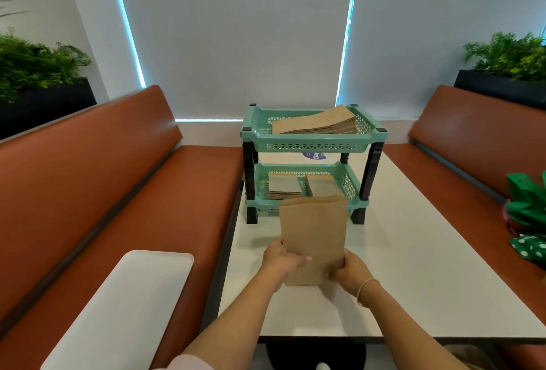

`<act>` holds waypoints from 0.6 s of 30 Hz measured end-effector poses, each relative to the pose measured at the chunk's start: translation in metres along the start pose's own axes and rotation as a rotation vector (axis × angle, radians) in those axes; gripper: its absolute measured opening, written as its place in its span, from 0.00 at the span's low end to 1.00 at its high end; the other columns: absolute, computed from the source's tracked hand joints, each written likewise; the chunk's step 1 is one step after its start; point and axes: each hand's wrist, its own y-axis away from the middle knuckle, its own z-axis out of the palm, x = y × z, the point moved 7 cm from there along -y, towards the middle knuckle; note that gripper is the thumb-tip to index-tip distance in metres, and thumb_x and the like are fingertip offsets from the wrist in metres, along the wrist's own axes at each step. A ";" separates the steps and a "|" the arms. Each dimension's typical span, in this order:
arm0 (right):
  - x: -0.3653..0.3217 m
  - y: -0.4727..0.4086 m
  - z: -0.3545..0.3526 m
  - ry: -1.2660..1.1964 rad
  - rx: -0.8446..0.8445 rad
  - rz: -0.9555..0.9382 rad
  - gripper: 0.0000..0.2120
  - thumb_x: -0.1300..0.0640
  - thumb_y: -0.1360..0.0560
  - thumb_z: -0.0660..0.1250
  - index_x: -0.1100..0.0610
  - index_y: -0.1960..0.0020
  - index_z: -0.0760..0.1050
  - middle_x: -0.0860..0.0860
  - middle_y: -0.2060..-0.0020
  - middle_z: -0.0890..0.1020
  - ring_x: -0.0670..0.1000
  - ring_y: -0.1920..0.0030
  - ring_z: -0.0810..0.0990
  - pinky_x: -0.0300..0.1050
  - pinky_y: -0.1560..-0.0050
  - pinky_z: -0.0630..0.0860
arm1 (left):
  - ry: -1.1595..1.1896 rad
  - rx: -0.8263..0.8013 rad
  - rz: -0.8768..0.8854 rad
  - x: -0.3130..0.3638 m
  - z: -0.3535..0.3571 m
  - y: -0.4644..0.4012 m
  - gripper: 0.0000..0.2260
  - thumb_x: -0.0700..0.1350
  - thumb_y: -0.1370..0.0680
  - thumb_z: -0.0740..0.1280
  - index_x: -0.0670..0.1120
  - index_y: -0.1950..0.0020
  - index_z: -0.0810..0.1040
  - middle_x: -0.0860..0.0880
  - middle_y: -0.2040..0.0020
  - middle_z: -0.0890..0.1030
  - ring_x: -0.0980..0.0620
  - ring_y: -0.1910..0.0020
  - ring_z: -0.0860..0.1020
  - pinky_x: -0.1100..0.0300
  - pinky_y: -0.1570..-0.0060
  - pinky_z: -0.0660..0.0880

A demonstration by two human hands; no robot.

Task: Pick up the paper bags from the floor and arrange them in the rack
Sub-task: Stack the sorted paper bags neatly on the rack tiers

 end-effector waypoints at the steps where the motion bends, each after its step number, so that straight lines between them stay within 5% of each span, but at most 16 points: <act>1: 0.003 0.001 0.001 -0.006 0.006 0.014 0.21 0.70 0.30 0.65 0.59 0.38 0.73 0.57 0.45 0.79 0.56 0.47 0.76 0.49 0.42 0.74 | -0.012 -0.005 0.009 0.001 0.001 0.000 0.26 0.37 0.31 0.75 0.46 0.35 0.73 0.47 0.39 0.79 0.47 0.40 0.76 0.54 0.38 0.73; 11: 0.006 -0.005 -0.005 0.078 0.114 -0.024 0.15 0.70 0.29 0.64 0.62 0.43 0.75 0.59 0.48 0.80 0.53 0.54 0.73 0.41 0.54 0.69 | -0.101 0.035 0.058 0.000 0.004 0.002 0.22 0.39 0.28 0.73 0.47 0.35 0.73 0.49 0.40 0.79 0.49 0.40 0.76 0.56 0.38 0.73; 18: 0.012 -0.008 0.002 0.244 0.058 -0.011 0.12 0.64 0.26 0.62 0.60 0.42 0.74 0.57 0.47 0.80 0.51 0.55 0.72 0.40 0.51 0.70 | -0.035 -0.030 0.117 0.024 0.003 0.008 0.26 0.38 0.33 0.77 0.44 0.36 0.75 0.47 0.40 0.79 0.48 0.41 0.77 0.54 0.38 0.74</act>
